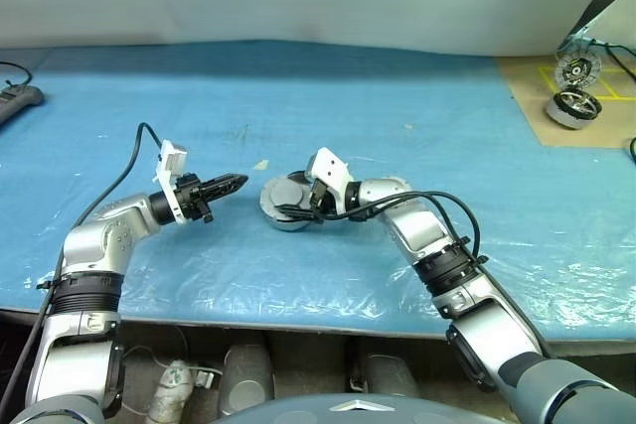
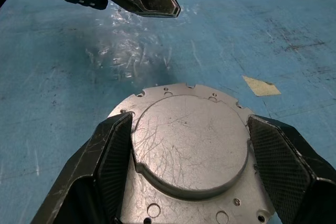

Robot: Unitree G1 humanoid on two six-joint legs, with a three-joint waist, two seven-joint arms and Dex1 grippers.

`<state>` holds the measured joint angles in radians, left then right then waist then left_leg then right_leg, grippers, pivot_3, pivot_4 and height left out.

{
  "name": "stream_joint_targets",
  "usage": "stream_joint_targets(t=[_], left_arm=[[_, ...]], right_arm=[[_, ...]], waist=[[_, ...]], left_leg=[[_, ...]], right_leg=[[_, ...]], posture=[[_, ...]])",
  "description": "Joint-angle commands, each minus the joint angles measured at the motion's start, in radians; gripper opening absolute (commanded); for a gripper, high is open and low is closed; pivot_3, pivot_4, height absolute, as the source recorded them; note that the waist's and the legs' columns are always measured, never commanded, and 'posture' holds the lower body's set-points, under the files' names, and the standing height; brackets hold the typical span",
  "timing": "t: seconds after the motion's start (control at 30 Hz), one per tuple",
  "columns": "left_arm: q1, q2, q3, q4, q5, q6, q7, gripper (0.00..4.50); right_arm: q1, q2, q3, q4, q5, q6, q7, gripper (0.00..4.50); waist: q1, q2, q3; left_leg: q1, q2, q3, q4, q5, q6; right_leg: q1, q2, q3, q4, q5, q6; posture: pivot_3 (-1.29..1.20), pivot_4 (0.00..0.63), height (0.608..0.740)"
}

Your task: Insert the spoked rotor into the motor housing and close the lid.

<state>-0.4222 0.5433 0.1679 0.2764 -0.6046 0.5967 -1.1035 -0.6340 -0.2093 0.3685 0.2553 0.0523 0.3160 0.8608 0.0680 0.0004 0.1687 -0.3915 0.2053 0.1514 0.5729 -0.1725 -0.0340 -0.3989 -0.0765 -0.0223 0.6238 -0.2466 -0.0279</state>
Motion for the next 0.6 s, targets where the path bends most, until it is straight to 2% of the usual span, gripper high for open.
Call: stream_joint_targets(t=[0.03, 0.33, 0.43, 0.5, 0.6], left_arm=[[-0.021, -0.001, 0.012, -0.001, 0.000, -0.021, 0.003, 0.00], [-0.017, -0.003, 0.015, 0.005, 0.002, -0.024, 0.005, 0.00], [-0.020, -0.005, 0.015, 0.007, 0.002, -0.027, 0.006, 0.00], [-0.020, -0.005, 0.016, 0.008, 0.002, -0.028, 0.006, 0.00], [-0.023, -0.006, 0.016, 0.014, 0.006, -0.031, 0.010, 0.00]], right_arm=[[0.027, -0.010, 0.035, 0.027, -0.025, 0.011, 0.019, 3.66], [0.030, -0.003, 0.015, 0.023, -0.015, 0.026, 0.017, 3.66], [0.028, -0.002, 0.016, 0.030, -0.017, 0.034, 0.017, 3.13], [0.028, -0.002, 0.019, 0.031, -0.017, 0.049, 0.021, 2.57], [0.032, -0.005, 0.025, 0.035, -0.021, 0.052, 0.032, 2.57]], waist=[[0.000, 0.000, 0.000], [0.000, 0.000, 0.000], [0.000, 0.000, 0.000], [0.000, 0.000, 0.000], [0.000, 0.000, 0.000]], left_leg=[[0.000, 0.000, 0.000, 0.000, 0.000, 0.000], [0.001, 0.000, 0.000, -0.001, 0.000, 0.000], [0.002, 0.000, 0.000, -0.001, 0.000, 0.000], [0.002, 0.000, 0.000, -0.001, 0.000, 0.000], [0.006, 0.000, 0.000, -0.001, 0.000, 0.000]], right_leg=[[0.000, 0.000, 0.000, 0.000, 0.000, 0.000], [0.001, 0.000, 0.000, 0.000, 0.000, 0.000], [0.001, 0.000, 0.000, 0.000, 0.000, 0.000], [0.002, 0.000, 0.000, 0.000, 0.000, 0.000], [0.005, 0.000, 0.001, 0.000, 0.000, 0.000]], posture=[[0.00, 0.150, 0.740], [0.00, 0.150, 0.740], [0.00, 0.150, 0.740], [0.00, 0.150, 0.740], [0.00, 0.150, 0.740]])
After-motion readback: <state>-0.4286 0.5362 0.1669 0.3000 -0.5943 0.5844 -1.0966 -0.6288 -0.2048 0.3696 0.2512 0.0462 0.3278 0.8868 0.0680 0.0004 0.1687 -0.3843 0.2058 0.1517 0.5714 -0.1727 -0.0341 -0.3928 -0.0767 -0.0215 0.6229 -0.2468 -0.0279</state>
